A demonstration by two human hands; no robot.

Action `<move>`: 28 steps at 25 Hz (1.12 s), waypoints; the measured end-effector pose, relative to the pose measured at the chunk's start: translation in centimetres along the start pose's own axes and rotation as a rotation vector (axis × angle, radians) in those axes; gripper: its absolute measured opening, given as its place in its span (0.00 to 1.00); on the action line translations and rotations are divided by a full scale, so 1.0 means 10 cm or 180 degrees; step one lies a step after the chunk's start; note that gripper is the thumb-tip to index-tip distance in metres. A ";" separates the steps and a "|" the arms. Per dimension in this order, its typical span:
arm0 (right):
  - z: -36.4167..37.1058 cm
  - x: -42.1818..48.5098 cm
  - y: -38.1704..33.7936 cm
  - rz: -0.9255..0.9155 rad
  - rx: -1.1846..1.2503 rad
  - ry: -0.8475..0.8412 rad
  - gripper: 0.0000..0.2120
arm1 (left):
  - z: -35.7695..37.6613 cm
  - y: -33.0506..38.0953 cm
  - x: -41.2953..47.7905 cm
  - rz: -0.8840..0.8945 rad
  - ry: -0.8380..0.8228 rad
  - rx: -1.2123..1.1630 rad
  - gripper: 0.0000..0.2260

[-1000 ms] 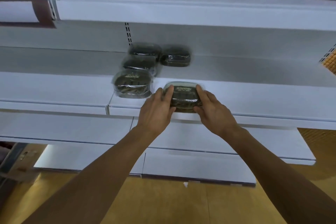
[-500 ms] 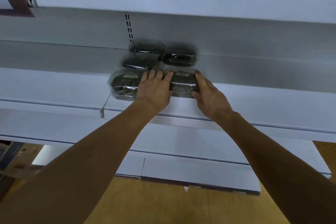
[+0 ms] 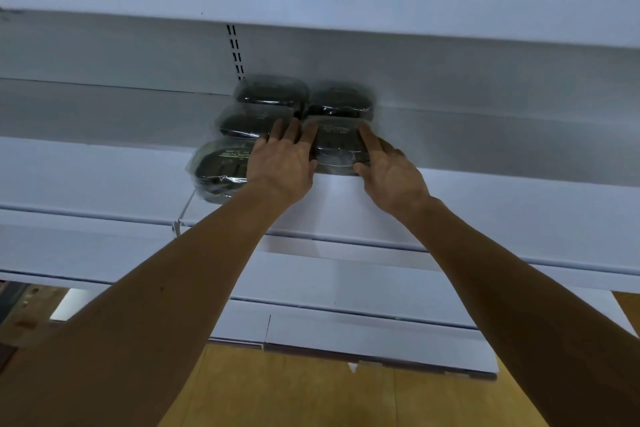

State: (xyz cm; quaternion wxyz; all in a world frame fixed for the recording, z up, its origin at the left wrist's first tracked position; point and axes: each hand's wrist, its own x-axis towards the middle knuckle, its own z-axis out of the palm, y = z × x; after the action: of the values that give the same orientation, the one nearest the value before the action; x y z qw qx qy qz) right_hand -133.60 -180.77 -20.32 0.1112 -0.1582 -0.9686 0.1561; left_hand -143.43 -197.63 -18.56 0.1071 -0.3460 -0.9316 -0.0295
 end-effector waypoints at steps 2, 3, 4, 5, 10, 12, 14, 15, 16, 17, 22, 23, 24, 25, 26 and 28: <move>0.00 0.04 0.01 -0.0001 -0.0051 0.0032 0.33 | 0.00 0.00 0.02 -0.0011 0.0108 0.0041 0.30; 0.00 0.05 0.02 0.0021 -0.0063 0.0021 0.33 | 0.02 0.01 0.02 -0.0032 0.0168 0.0054 0.30; 0.01 0.06 0.02 0.0036 -0.0067 0.0017 0.33 | 0.03 0.01 0.01 -0.0054 0.0213 0.0059 0.30; 0.02 0.06 0.03 0.0034 -0.0071 0.0027 0.32 | 0.05 0.01 0.01 -0.0060 0.0230 0.0052 0.30; 0.03 0.07 0.02 0.0059 -0.0076 0.0026 0.32 | 0.07 0.00 0.02 -0.0040 0.0190 0.0021 0.30; 0.02 0.08 0.01 0.0125 -0.0066 -0.0039 0.33 | 0.06 0.01 0.02 -0.0039 0.0181 0.0030 0.30; 0.02 0.09 0.00 0.0163 -0.0078 -0.0132 0.35 | 0.05 0.01 0.01 -0.0046 0.0137 -0.0028 0.32; 0.01 0.09 0.00 0.0164 -0.0081 -0.0202 0.36 | 0.03 0.00 0.02 -0.0056 0.0097 -0.0116 0.33; -0.02 0.10 -0.02 0.0159 -0.0050 -0.0287 0.38 | 0.00 -0.02 0.03 -0.0065 0.0036 -0.0235 0.34; -0.06 0.10 -0.03 0.0168 0.0046 -0.0367 0.39 | -0.03 -0.03 0.04 -0.0064 -0.0045 -0.0367 0.35; -0.27 -0.09 -0.09 0.0251 0.0224 -0.0595 0.45 | -0.27 -0.06 -0.11 0.0119 0.0094 -0.0514 0.32; -0.29 -0.17 -0.09 0.0244 0.0166 -0.0674 0.45 | -0.31 -0.04 -0.19 0.0188 0.0245 -0.0511 0.31; -0.32 -0.26 -0.10 0.0222 0.0123 -0.0715 0.45 | -0.34 -0.03 -0.29 0.0251 0.0358 -0.0534 0.30; -0.36 -0.35 -0.12 0.0191 0.0100 -0.0722 0.44 | -0.36 -0.02 -0.39 0.0312 0.0407 -0.0564 0.29; -0.40 -0.43 -0.15 0.0135 0.0065 -0.0708 0.42 | -0.38 -0.01 -0.49 0.0364 0.0401 -0.0584 0.28; -0.50 -0.60 -0.23 0.0021 -0.0053 -0.0748 0.39 | -0.40 0.00 -0.73 0.0452 0.0290 -0.0592 0.26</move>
State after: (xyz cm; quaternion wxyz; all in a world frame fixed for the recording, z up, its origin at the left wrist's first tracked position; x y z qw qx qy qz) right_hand -127.33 -183.56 -15.86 -0.0050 -0.1429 -0.9757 0.1658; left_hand -137.35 -202.80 -16.30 0.1186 -0.4178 -0.8922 -0.1237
